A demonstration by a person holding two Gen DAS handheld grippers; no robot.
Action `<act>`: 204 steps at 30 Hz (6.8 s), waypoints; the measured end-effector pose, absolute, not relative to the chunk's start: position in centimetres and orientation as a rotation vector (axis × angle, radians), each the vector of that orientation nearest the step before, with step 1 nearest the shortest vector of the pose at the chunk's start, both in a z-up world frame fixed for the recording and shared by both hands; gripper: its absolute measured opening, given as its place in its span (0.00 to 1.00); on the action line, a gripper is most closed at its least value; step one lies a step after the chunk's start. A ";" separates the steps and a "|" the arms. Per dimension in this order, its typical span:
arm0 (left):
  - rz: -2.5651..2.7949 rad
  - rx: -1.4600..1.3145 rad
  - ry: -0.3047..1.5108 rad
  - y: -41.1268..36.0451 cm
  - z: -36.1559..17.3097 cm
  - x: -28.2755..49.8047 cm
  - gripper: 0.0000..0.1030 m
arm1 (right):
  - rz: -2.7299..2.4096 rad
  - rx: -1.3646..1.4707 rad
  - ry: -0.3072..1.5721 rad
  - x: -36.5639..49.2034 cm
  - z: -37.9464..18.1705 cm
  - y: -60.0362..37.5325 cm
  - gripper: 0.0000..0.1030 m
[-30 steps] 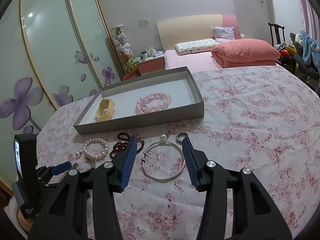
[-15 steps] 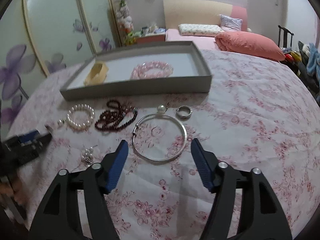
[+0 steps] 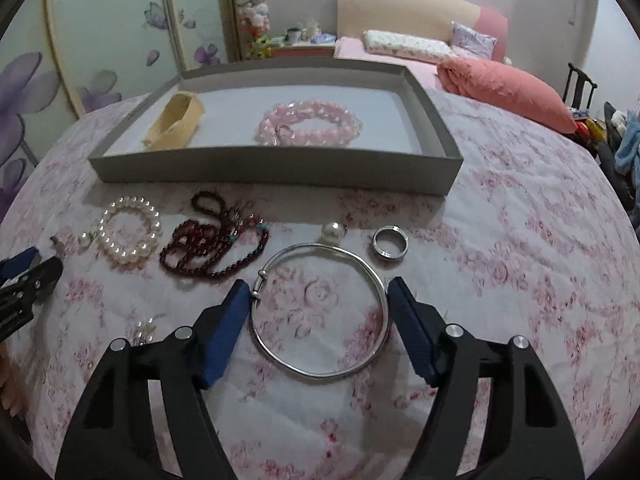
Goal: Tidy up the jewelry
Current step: 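Grasp the silver hoop bangle with right while left grasps the silver cuff bangle, then carry both bangles into the tray, right releasing onto the pink bracelet, left onto the watch, then withdraw the right gripper from the tray while left grasps a pearl stud earring, then grasp the silver ring with the right gripper while left holds the pearl earring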
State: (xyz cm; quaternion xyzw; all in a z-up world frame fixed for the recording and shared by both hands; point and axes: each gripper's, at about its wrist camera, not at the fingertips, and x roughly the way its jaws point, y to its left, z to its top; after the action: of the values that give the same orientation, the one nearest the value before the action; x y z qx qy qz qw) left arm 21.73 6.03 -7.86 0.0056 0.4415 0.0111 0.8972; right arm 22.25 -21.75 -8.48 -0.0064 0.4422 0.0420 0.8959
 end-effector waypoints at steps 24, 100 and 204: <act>-0.017 -0.035 0.786 5.9 -5.5 19.8 0.62 | 0.151 0.041 0.581 15.5 -2.8 -21.5 0.68; -0.101 -0.034 0.604 -3.0 -2.7 38.7 0.62 | 0.076 0.138 0.550 32.0 -4.4 -22.6 0.69; -0.049 0.029 0.893 6.2 -7.9 25.8 0.14 | 0.038 0.051 0.880 23.8 -8.4 -26.0 0.22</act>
State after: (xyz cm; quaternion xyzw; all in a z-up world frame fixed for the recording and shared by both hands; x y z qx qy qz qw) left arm 25.78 6.15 -7.95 0.0141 0.4320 -0.0236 0.9015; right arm 23.79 -25.99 -8.36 0.0248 0.4257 0.0183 0.9043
